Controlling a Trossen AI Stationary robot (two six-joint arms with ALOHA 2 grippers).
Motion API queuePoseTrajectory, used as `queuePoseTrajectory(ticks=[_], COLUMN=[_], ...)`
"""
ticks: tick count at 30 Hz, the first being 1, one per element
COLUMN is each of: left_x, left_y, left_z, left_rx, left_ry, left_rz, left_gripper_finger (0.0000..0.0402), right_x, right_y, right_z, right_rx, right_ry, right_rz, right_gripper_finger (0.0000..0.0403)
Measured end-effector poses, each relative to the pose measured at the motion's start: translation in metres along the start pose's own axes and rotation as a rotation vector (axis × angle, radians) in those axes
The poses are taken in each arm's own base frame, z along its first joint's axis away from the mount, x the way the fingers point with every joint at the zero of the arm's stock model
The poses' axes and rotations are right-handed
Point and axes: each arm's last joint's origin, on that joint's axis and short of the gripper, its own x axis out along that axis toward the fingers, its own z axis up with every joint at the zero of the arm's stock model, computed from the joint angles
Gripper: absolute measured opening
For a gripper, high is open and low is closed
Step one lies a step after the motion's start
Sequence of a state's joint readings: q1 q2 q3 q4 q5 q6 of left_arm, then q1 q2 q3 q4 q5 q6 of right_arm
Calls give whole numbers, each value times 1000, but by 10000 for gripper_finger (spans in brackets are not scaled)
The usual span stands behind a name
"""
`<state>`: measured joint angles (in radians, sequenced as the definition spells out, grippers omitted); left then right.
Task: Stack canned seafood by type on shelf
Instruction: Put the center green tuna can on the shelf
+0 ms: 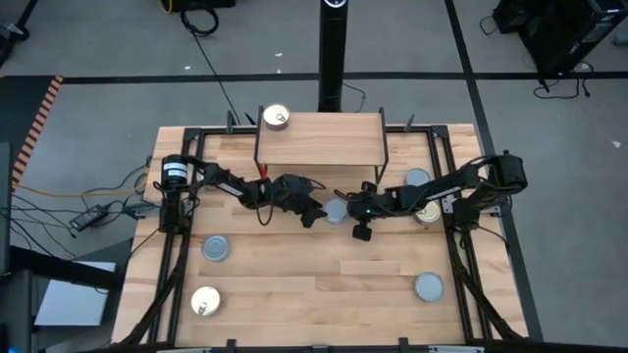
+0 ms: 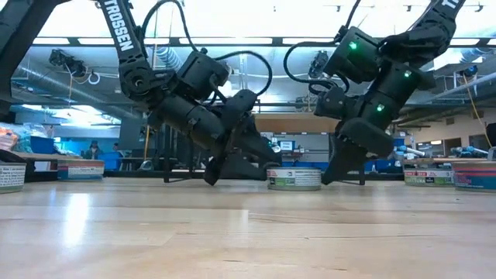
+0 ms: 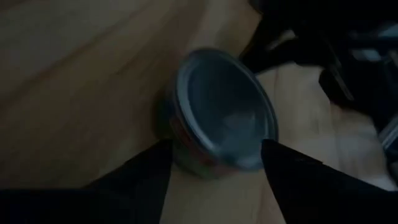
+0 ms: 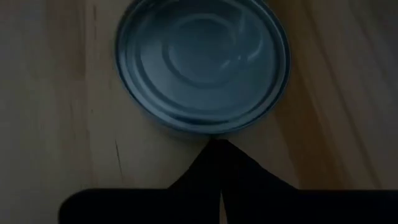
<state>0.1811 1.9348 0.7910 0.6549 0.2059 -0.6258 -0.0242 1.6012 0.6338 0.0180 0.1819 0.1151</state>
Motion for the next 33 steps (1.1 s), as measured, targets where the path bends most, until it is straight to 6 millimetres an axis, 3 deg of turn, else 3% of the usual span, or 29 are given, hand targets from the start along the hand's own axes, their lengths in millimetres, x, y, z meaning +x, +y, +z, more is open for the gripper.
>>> queuePoseTrajectory(ticks=[6, 33], left_x=[-2, -4], left_y=[6, -6], left_z=[6, 18], left_rx=[-69, 4], left_ry=[17, -82], left_rz=[-52, -214], left_gripper_finger=[267, 264], right_x=[0, 1], right_y=[1, -1], right_z=[4, 4], right_rx=[-15, -51], right_ry=[-37, -38], right_rz=[32, 31], right_gripper_finger=[13, 19])
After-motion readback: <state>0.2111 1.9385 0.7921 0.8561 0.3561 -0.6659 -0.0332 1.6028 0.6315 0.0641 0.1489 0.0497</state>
